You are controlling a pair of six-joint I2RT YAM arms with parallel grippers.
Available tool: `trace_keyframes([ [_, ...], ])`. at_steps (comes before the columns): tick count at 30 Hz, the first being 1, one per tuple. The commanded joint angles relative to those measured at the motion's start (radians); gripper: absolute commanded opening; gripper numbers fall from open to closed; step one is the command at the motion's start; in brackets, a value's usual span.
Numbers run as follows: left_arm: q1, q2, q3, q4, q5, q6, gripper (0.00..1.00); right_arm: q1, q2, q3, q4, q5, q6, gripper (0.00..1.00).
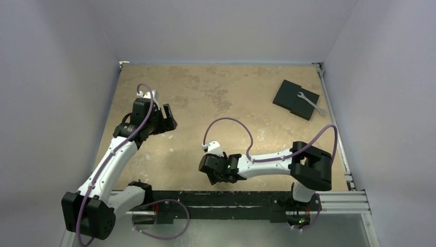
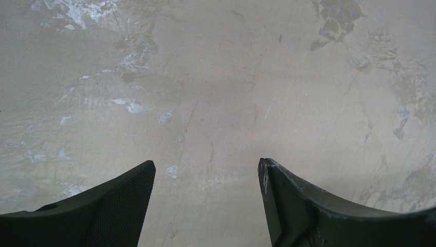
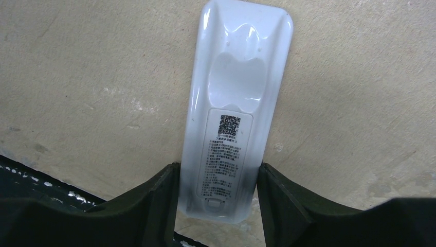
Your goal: Load the batteries into the remote control
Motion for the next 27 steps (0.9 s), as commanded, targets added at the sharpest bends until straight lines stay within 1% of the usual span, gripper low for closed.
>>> trace_keyframes([
  [1, 0.006, -0.015, -0.013, 0.035, 0.038, 0.009, 0.74, 0.005, -0.016, 0.016, -0.022, 0.004, 0.021, 0.33],
  [5, 0.006, -0.005, -0.023, 0.032, 0.084, 0.004, 0.74, 0.003, -0.054, 0.007, -0.007, 0.001, 0.003, 0.21],
  [9, 0.006, -0.002, -0.025, 0.033, 0.134, 0.003, 0.74, -0.008, -0.083, -0.001, 0.008, -0.013, -0.027, 0.12],
  [15, 0.005, 0.029, -0.038, 0.056, 0.321, -0.005, 0.74, -0.051, -0.164, -0.051, 0.069, -0.089, -0.094, 0.01],
  [18, 0.006, 0.041, -0.06, 0.083, 0.409, -0.004, 0.74, -0.09, -0.23, -0.093, 0.102, -0.15, -0.131, 0.0],
  [21, 0.006, 0.047, -0.091, 0.123, 0.505, -0.008, 0.74, -0.155, -0.308, -0.144, 0.148, -0.25, -0.161, 0.0],
  [25, 0.004, 0.053, -0.133, 0.196, 0.637, -0.026, 0.77, -0.236, -0.416, -0.192, 0.187, -0.365, -0.196, 0.0],
  [27, 0.004, 0.051, -0.149, 0.226, 0.679, -0.039, 0.78, -0.27, -0.452, -0.206, 0.199, -0.418, -0.205, 0.0],
])
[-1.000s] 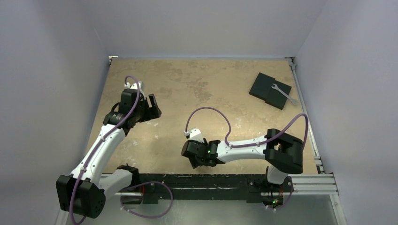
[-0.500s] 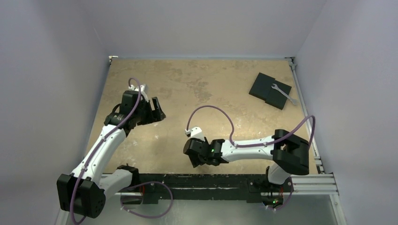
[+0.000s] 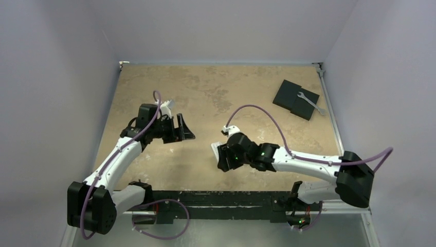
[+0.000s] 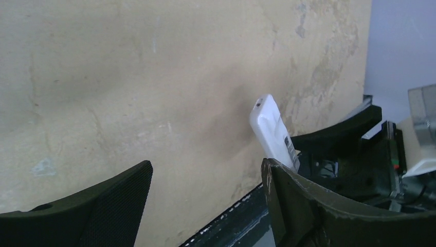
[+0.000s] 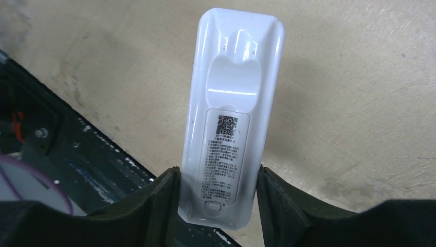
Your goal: Load the batteries into the remote control
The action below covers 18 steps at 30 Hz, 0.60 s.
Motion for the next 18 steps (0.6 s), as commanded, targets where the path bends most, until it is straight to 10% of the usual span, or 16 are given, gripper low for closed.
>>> trace_keyframes([
  [1, 0.003, -0.002, -0.035, 0.124, 0.186, -0.036, 0.78, -0.069, -0.101, -0.028, 0.103, -0.178, -0.055, 0.0],
  [18, -0.008, -0.096, -0.198, 0.556, 0.429, -0.348, 0.85, -0.283, -0.211, -0.202, 0.582, -0.726, 0.18, 0.0],
])
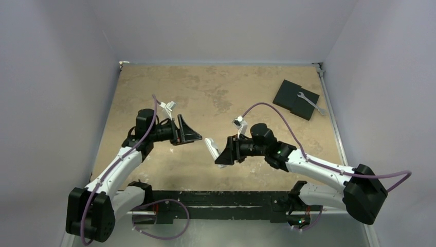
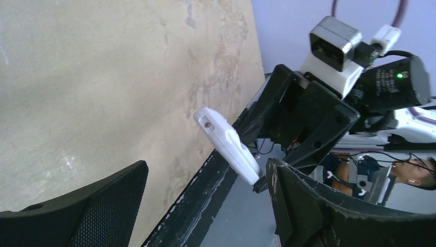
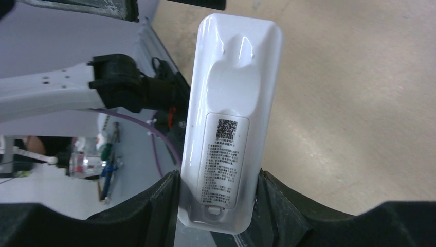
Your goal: Load the batteries into the remote control
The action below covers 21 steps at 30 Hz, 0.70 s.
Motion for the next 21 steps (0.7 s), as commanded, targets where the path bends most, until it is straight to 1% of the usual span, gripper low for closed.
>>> trace_keyframes([
  [1, -0.006, -0.036, -0.015, 0.17, 0.073, -0.096, 0.86, -0.018, -0.02, -0.033, 0.264, -0.166, 0.135, 0.0],
  [5, -0.009, -0.042, -0.022, 0.204, 0.09, -0.13, 0.86, -0.02, -0.005, -0.066, 0.424, -0.185, 0.233, 0.0],
  [15, -0.014, -0.072, -0.06, 0.386, 0.118, -0.286, 0.85, -0.02, 0.08, -0.175, 0.885, -0.179, 0.505, 0.0],
  [21, -0.022, -0.087, -0.085, 0.469, 0.121, -0.359, 0.84, -0.02, 0.111, -0.182, 0.963, -0.151, 0.529, 0.0],
])
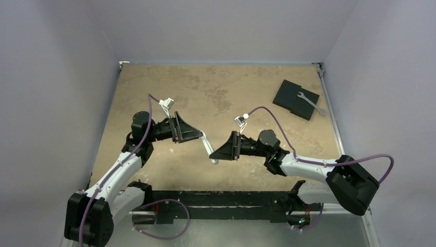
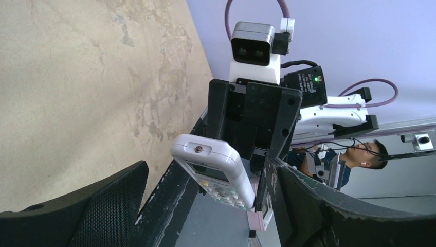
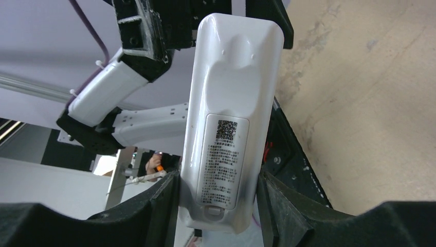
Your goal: Load the batteries into the remote control
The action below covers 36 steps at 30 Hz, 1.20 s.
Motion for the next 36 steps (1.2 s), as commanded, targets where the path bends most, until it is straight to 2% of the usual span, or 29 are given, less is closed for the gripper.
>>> trace_keyframes([
  [1, -0.012, -0.023, -0.02, 0.134, 0.026, -0.08, 0.84, -0.004, -0.001, 0.003, 0.188, 0.014, 0.054, 0.0],
  [5, -0.018, -0.025, -0.029, 0.164, 0.025, -0.109, 0.84, -0.004, 0.015, 0.023, 0.192, 0.039, 0.062, 0.0],
  [14, -0.026, -0.029, -0.06, 0.291, 0.021, -0.221, 0.82, -0.003, 0.086, 0.023, 0.371, 0.039, 0.133, 0.0],
  [29, -0.052, -0.032, -0.082, 0.436, -0.024, -0.344, 0.76, 0.014, 0.121, 0.036, 0.439, 0.049, 0.143, 0.0],
  [36, -0.058, -0.034, -0.082, 0.443, -0.035, -0.355, 0.73, 0.019, 0.123, 0.033, 0.444, 0.056, 0.143, 0.0],
])
